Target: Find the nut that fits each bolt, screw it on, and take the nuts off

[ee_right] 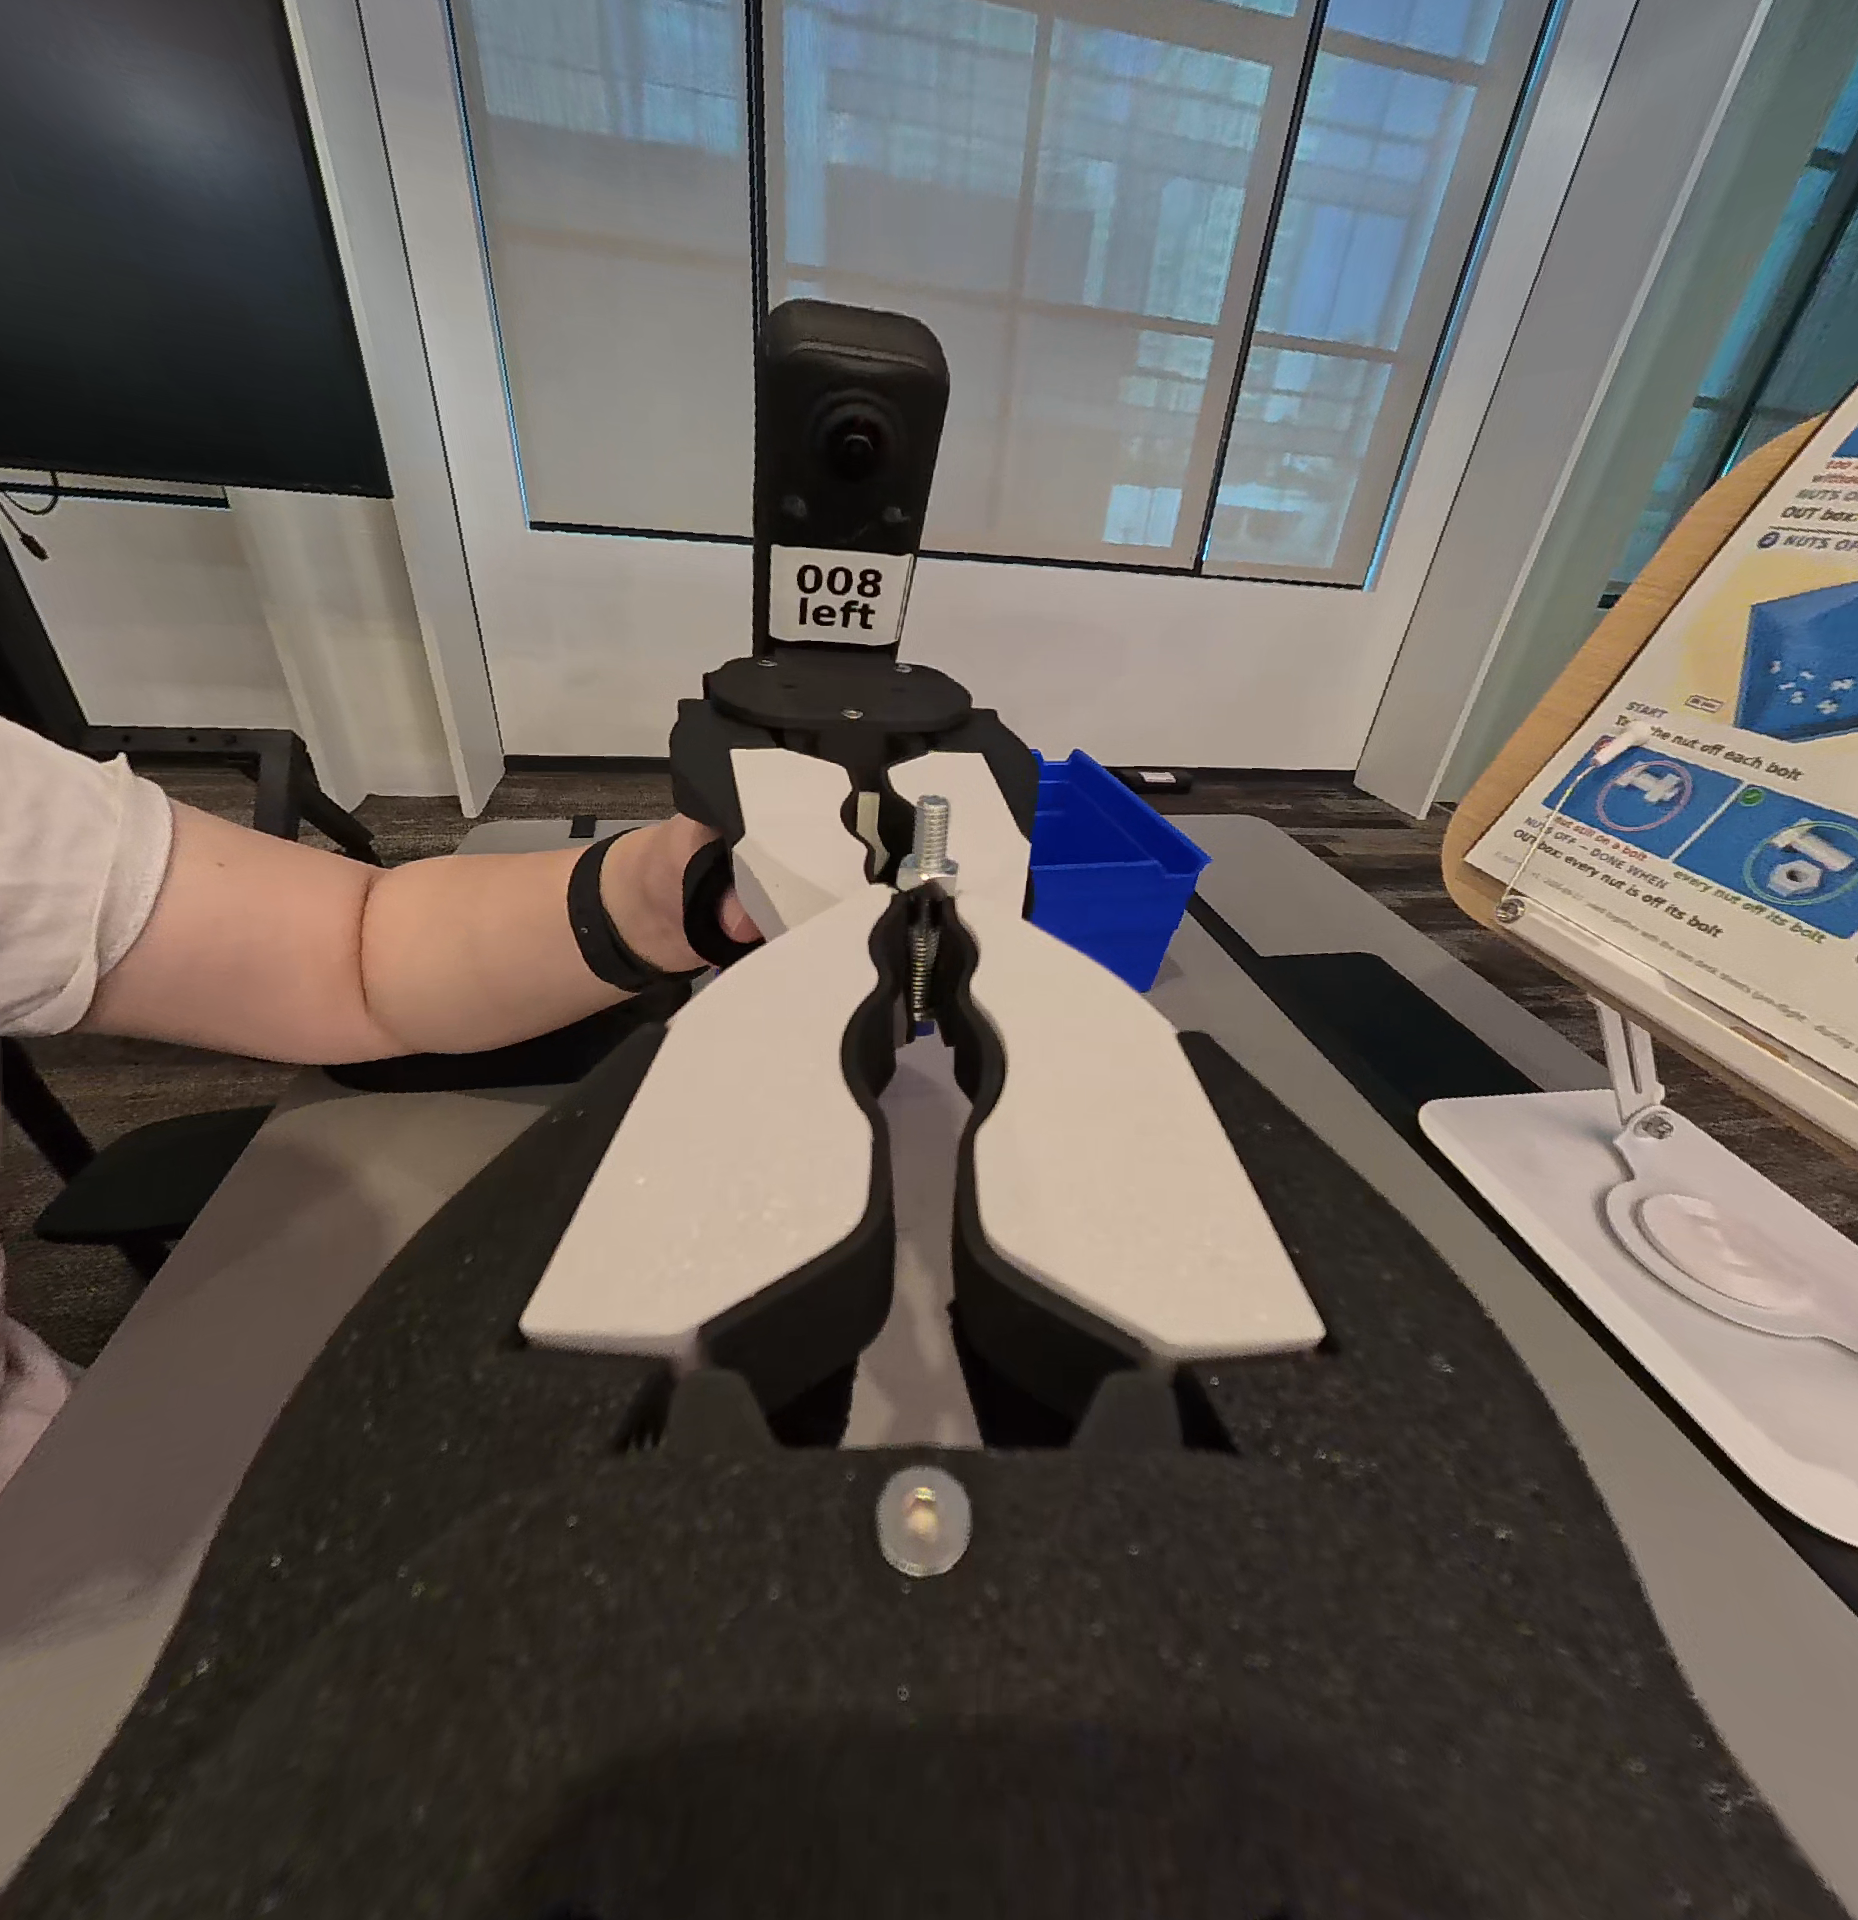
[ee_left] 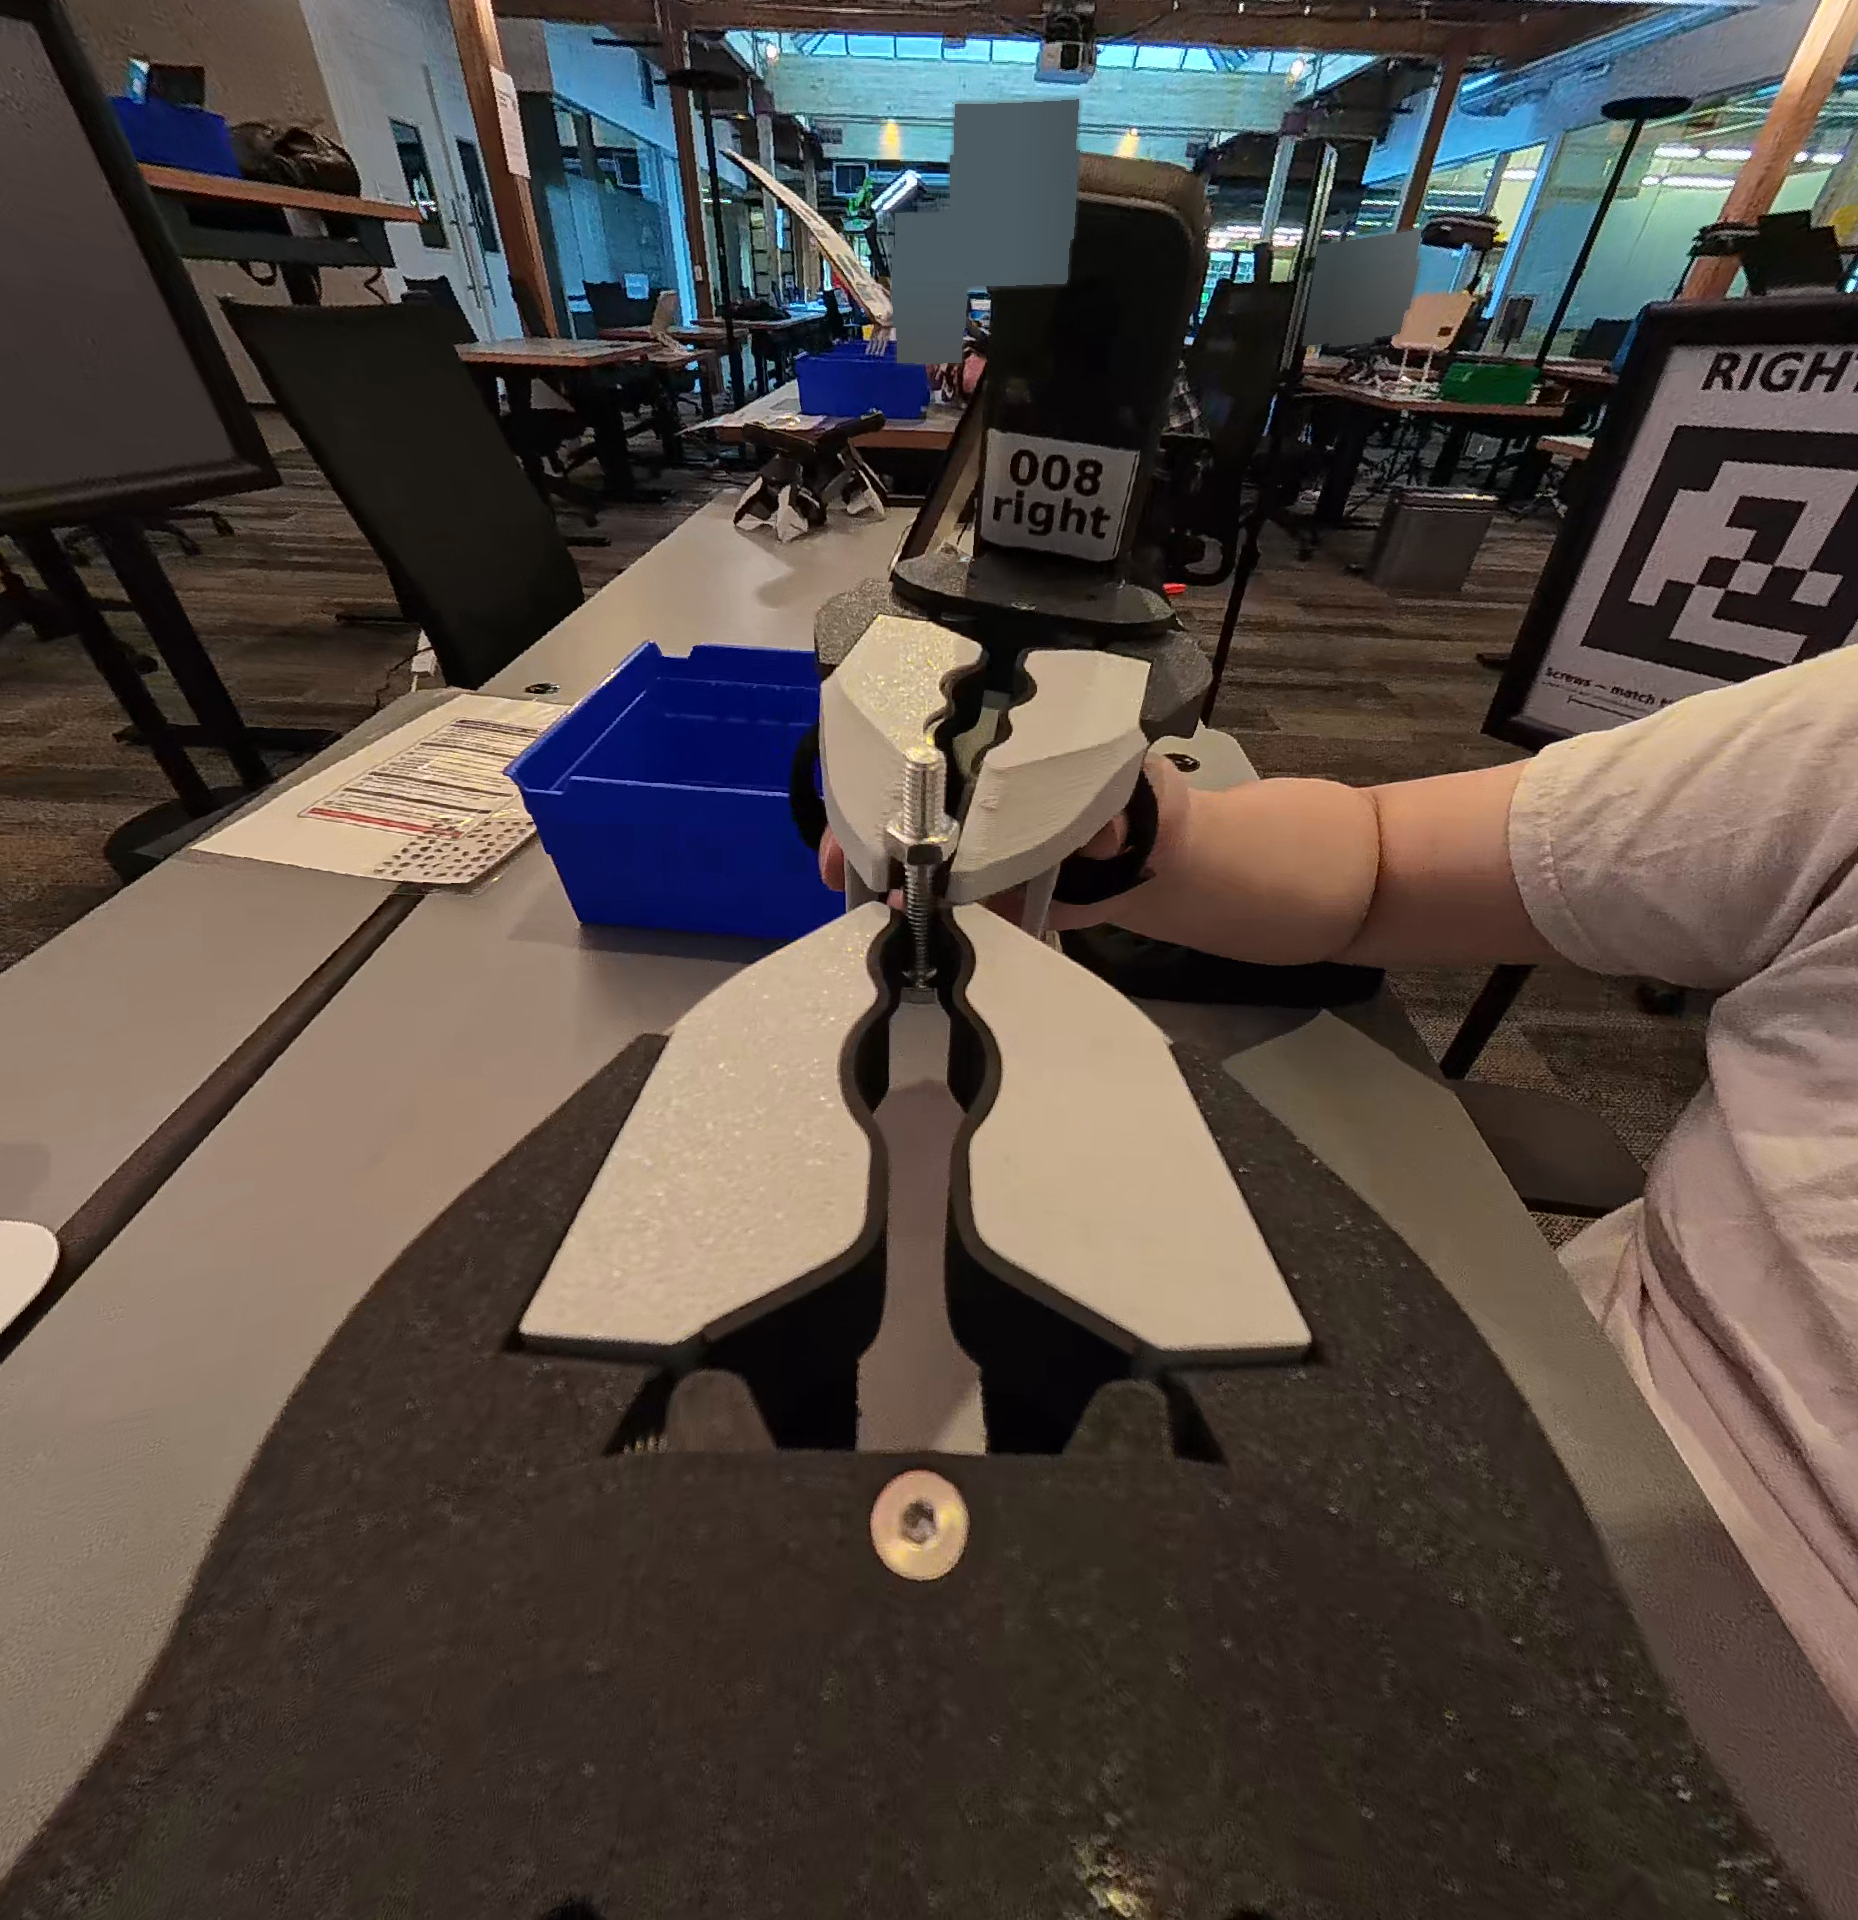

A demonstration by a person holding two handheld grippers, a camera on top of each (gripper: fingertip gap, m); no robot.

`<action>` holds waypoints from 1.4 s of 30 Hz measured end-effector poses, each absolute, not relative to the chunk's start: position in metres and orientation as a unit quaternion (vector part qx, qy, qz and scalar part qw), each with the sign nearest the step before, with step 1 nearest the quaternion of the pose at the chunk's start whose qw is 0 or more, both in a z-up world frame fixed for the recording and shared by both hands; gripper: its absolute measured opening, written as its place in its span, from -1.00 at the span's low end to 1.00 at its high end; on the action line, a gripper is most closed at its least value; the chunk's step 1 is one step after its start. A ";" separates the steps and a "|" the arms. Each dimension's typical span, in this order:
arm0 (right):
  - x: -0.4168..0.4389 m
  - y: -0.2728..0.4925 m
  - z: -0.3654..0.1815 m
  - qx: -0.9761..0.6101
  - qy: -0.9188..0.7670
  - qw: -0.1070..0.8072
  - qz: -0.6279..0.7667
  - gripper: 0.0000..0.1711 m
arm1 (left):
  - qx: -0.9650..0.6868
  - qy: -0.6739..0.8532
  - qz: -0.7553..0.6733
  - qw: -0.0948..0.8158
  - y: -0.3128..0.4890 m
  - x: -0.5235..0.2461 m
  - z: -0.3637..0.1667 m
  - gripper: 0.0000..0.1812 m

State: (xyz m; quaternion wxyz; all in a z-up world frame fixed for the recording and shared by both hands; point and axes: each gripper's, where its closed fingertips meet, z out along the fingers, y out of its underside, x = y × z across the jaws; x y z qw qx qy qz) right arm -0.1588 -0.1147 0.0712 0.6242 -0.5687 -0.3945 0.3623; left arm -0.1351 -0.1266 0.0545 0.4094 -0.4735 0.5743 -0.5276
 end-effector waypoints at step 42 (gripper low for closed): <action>0.212 -0.158 -0.150 -0.985 -0.159 0.026 0.069 -0.94 | -0.534 0.563 -0.462 0.429 -0.096 -0.150 0.054 -0.74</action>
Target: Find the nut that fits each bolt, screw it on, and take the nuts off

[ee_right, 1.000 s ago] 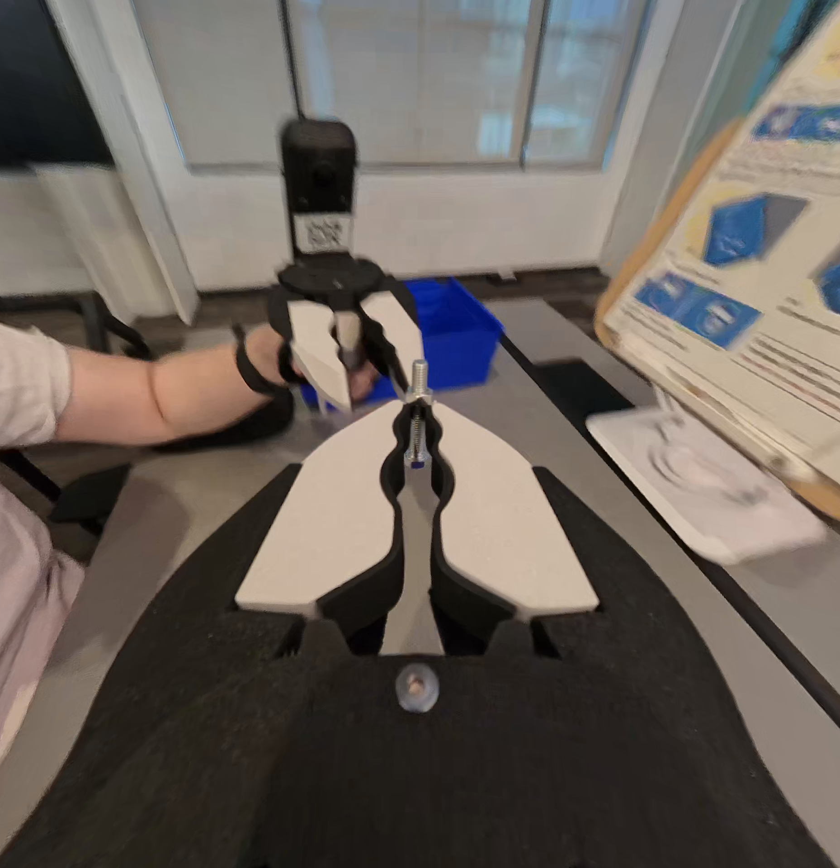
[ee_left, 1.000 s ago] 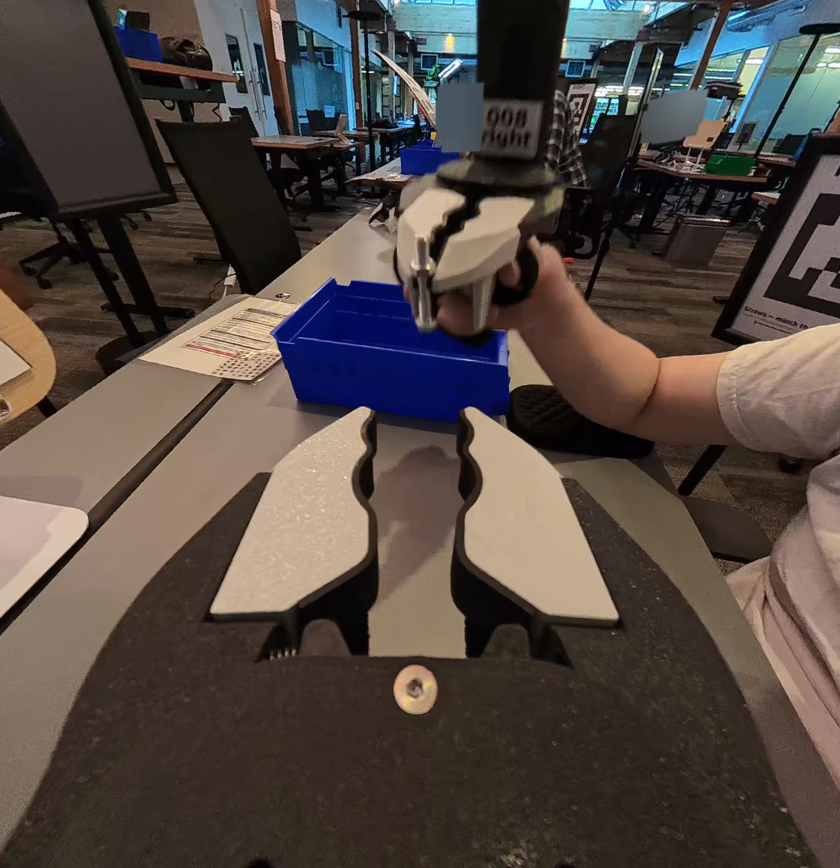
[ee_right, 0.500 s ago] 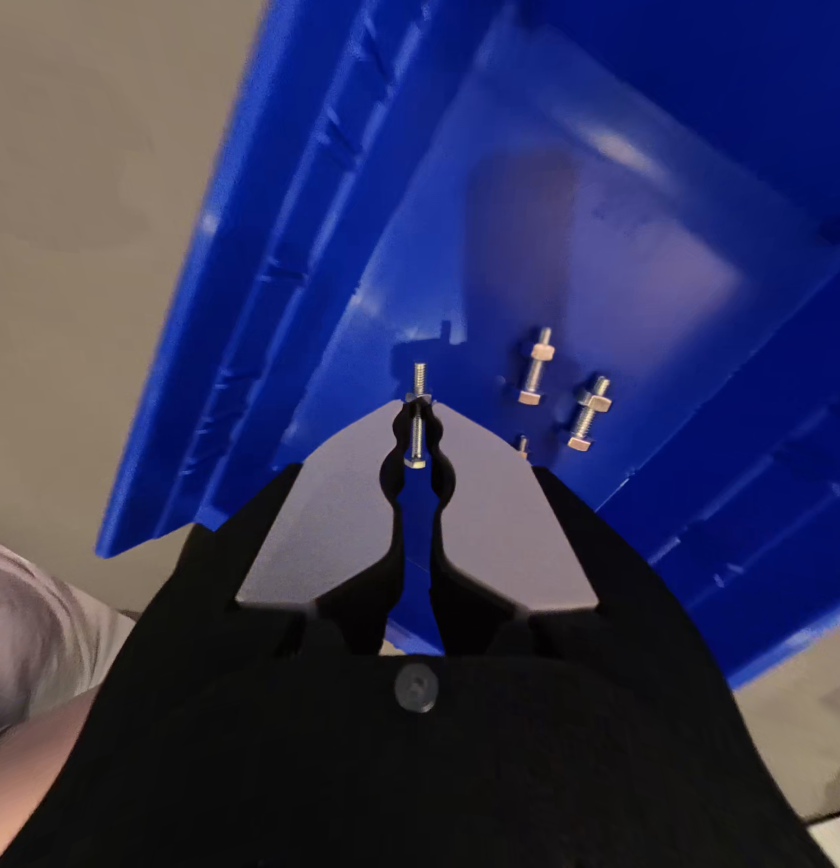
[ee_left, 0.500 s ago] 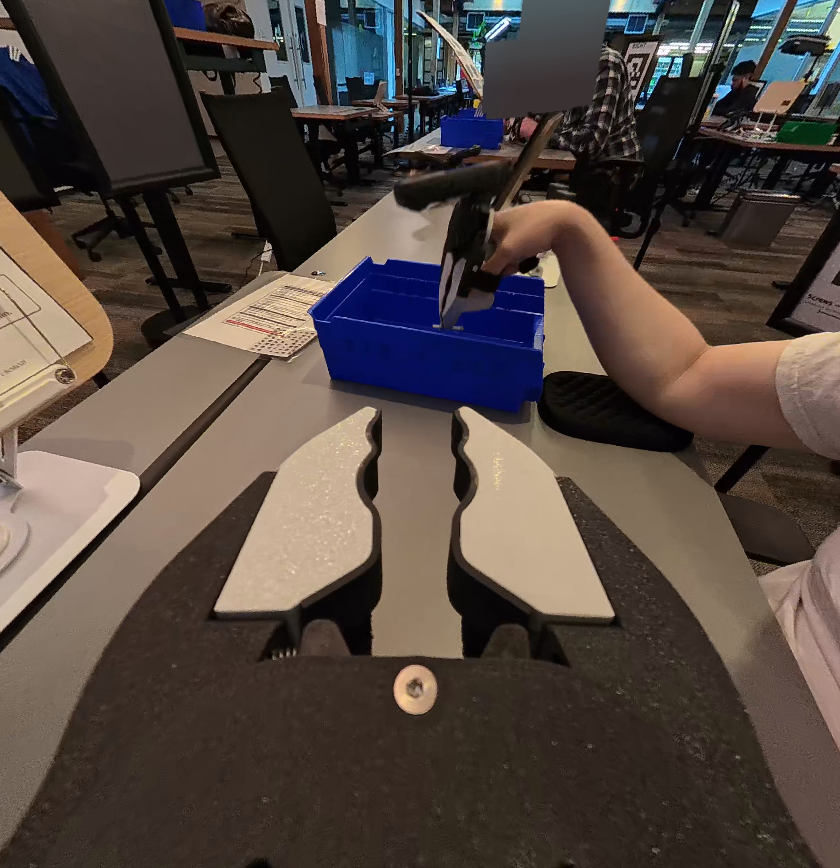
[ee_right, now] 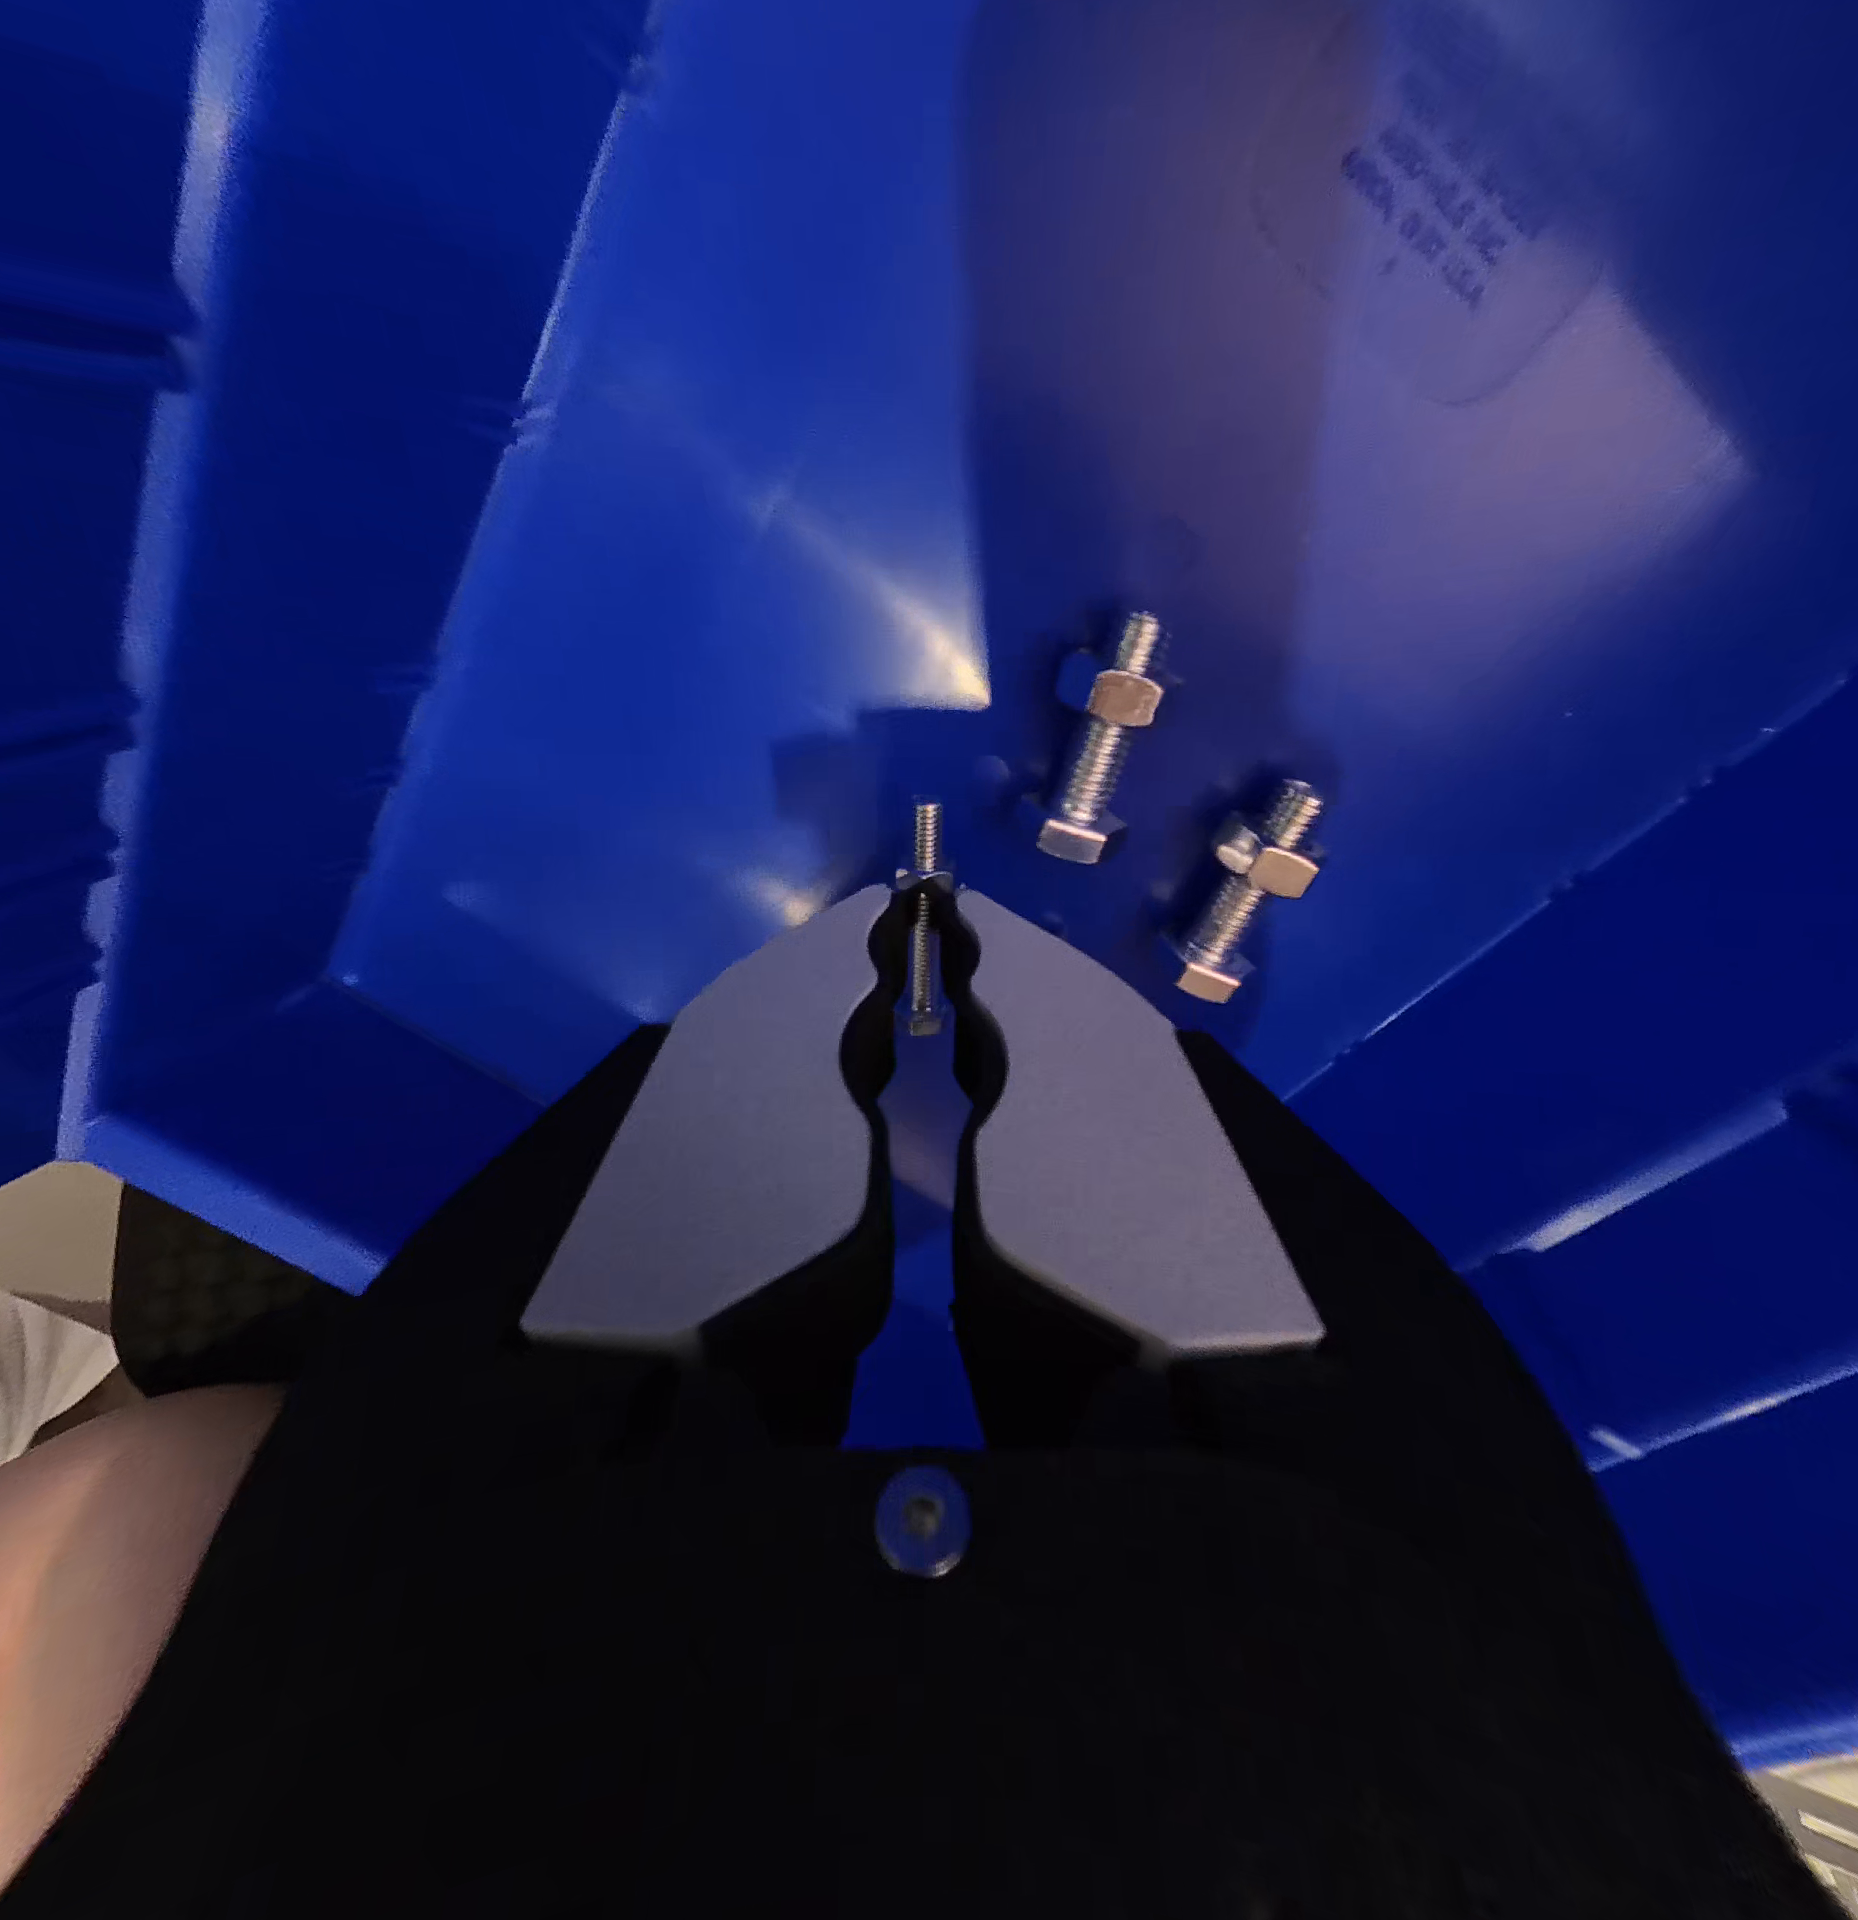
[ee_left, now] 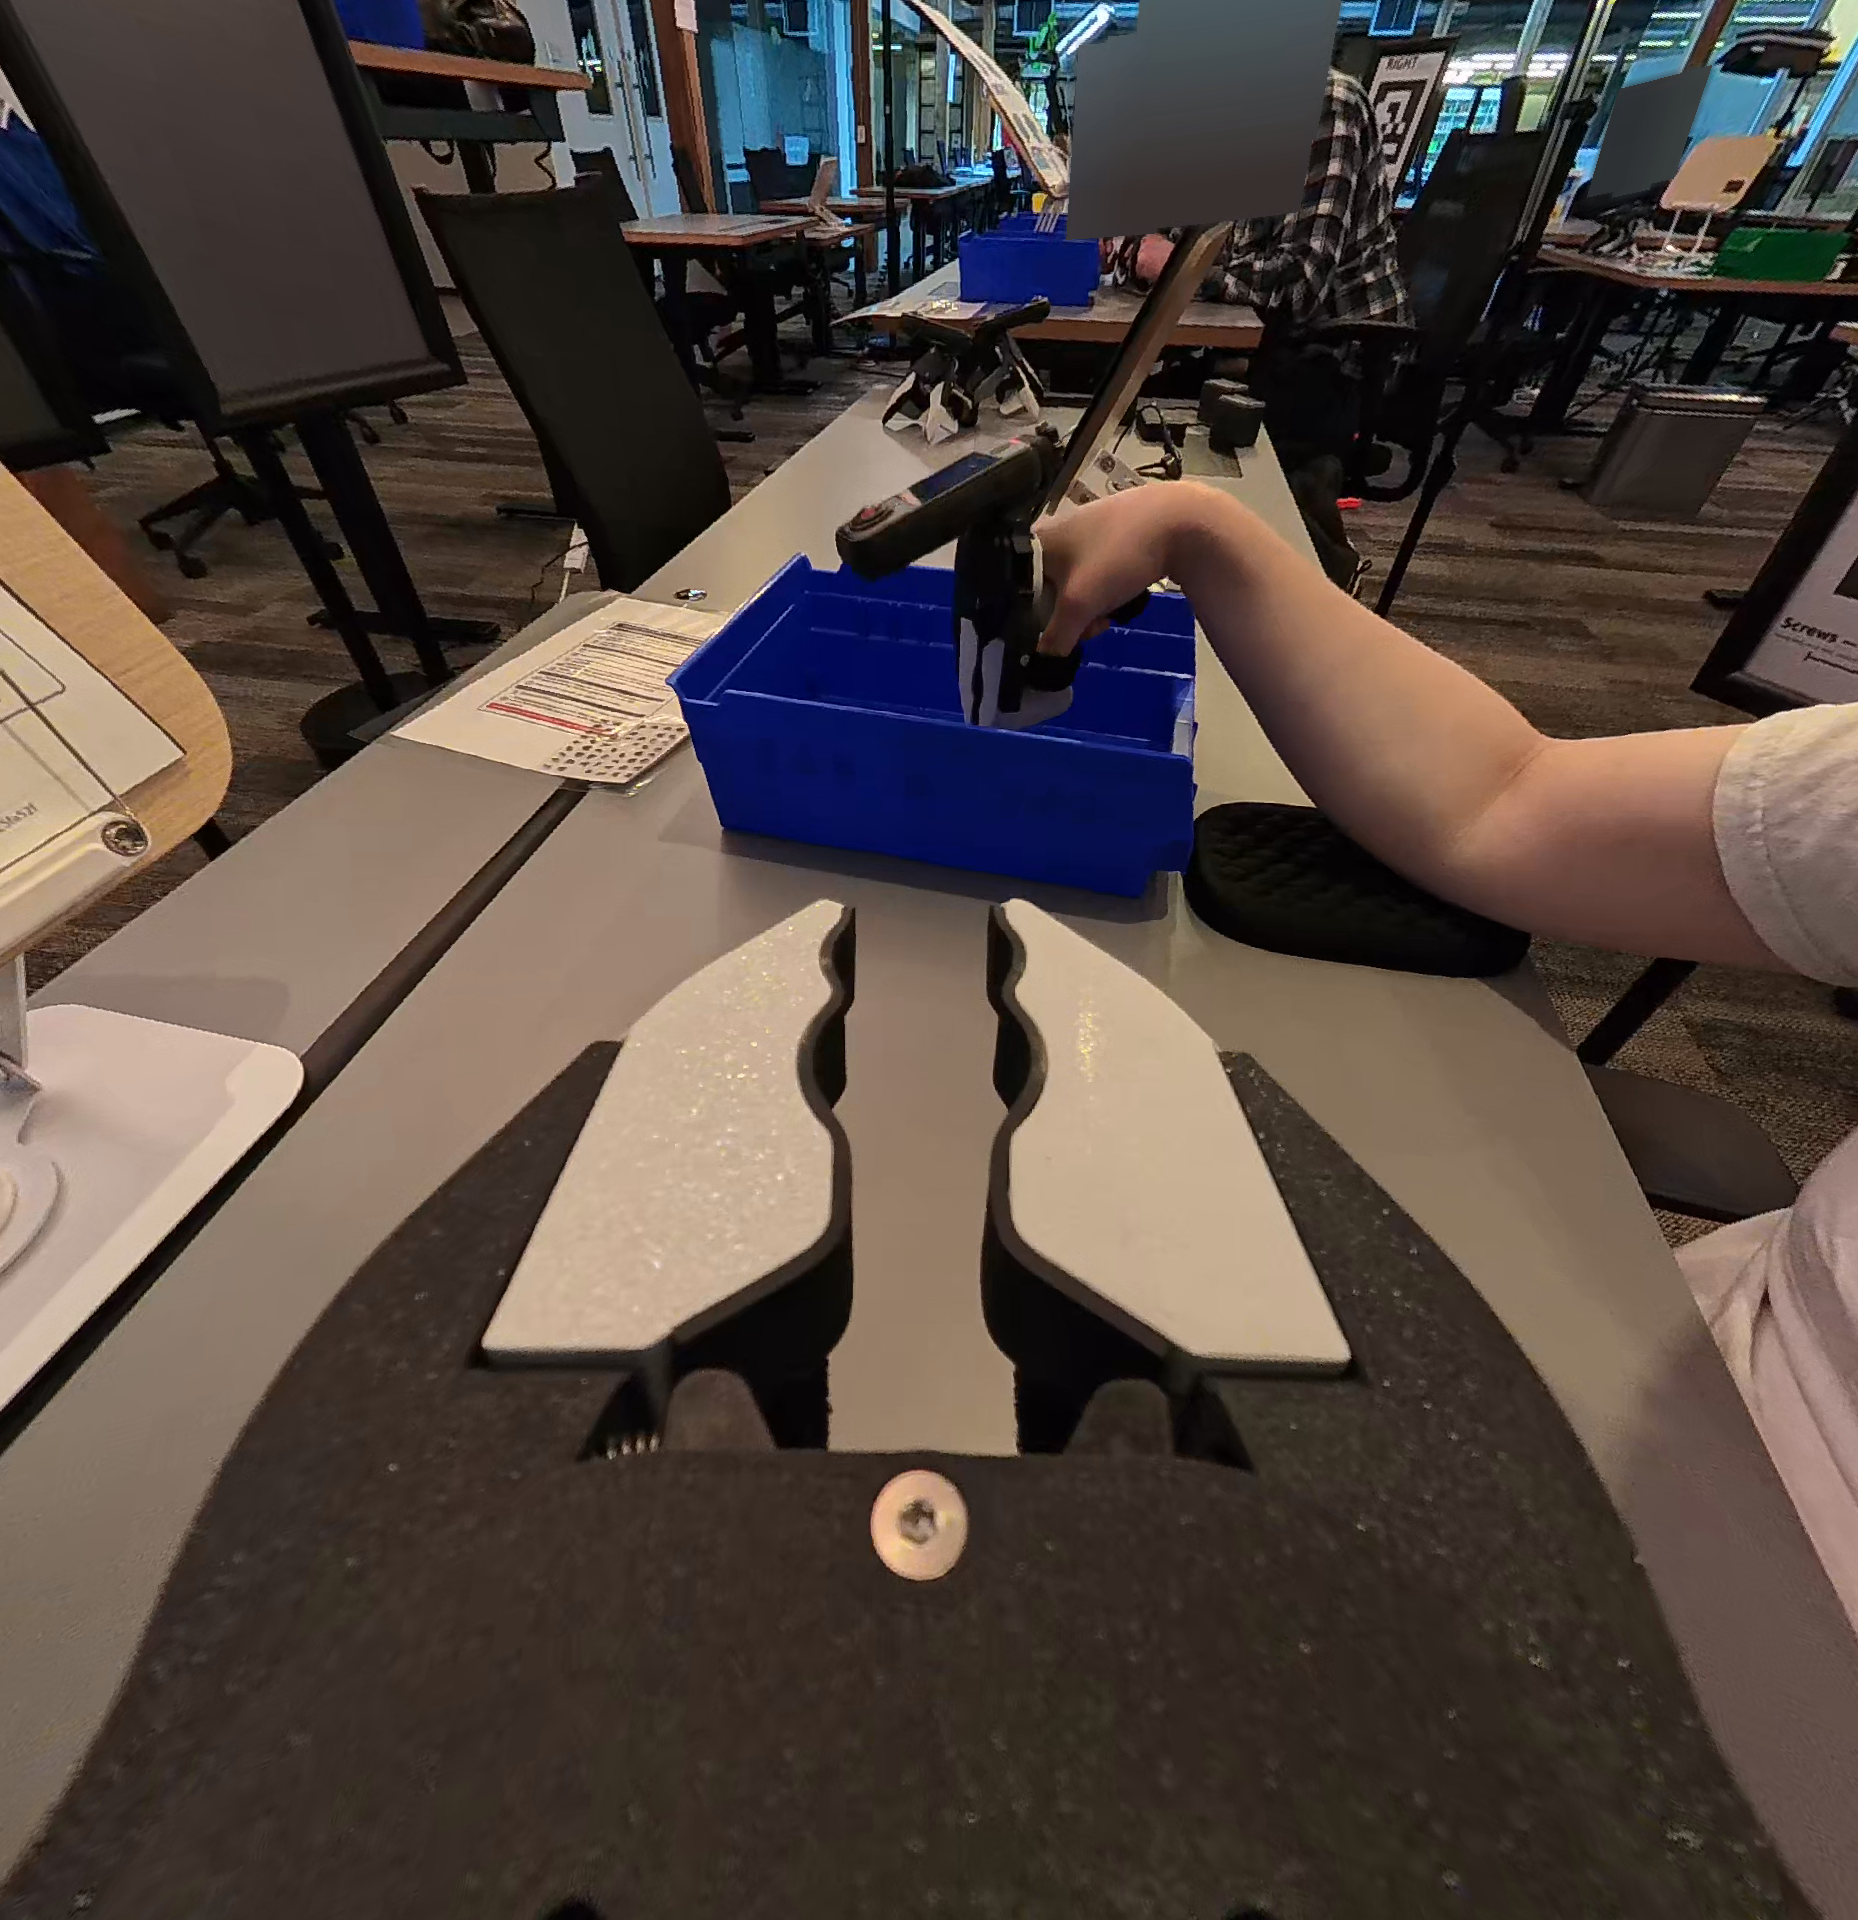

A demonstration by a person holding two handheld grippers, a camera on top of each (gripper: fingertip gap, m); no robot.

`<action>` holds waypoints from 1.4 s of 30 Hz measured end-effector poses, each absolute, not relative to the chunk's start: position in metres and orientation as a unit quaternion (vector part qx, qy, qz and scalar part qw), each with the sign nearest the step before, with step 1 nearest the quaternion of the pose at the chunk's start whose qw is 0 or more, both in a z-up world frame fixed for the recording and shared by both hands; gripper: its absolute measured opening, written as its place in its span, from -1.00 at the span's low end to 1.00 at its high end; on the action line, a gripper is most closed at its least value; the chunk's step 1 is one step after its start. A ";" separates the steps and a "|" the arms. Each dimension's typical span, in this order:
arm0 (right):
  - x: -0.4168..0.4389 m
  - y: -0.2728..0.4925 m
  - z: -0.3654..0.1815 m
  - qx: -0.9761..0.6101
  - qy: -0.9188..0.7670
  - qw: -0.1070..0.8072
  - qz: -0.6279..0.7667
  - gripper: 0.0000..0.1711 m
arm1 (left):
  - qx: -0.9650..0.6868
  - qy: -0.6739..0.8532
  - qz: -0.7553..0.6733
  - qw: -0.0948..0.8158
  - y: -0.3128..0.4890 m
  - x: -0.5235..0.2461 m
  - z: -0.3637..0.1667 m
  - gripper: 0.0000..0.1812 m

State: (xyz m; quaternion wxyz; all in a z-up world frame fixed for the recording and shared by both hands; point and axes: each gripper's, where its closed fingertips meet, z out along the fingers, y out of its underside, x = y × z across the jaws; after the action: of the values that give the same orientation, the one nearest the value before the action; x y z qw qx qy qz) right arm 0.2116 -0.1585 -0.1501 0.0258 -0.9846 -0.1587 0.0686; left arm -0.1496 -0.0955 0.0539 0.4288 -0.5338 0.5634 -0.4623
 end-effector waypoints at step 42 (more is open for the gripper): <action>-0.032 -0.067 0.066 -0.723 -0.364 0.579 0.099 -0.27 | -0.728 0.529 -0.085 0.428 0.017 -0.326 0.031 -0.76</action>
State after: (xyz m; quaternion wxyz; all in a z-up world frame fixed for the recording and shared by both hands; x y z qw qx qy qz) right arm -0.0323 -0.0670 0.0662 0.5792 -0.7227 -0.3639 0.0987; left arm -0.3260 0.0166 0.0312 0.4275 -0.7281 0.5290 -0.0853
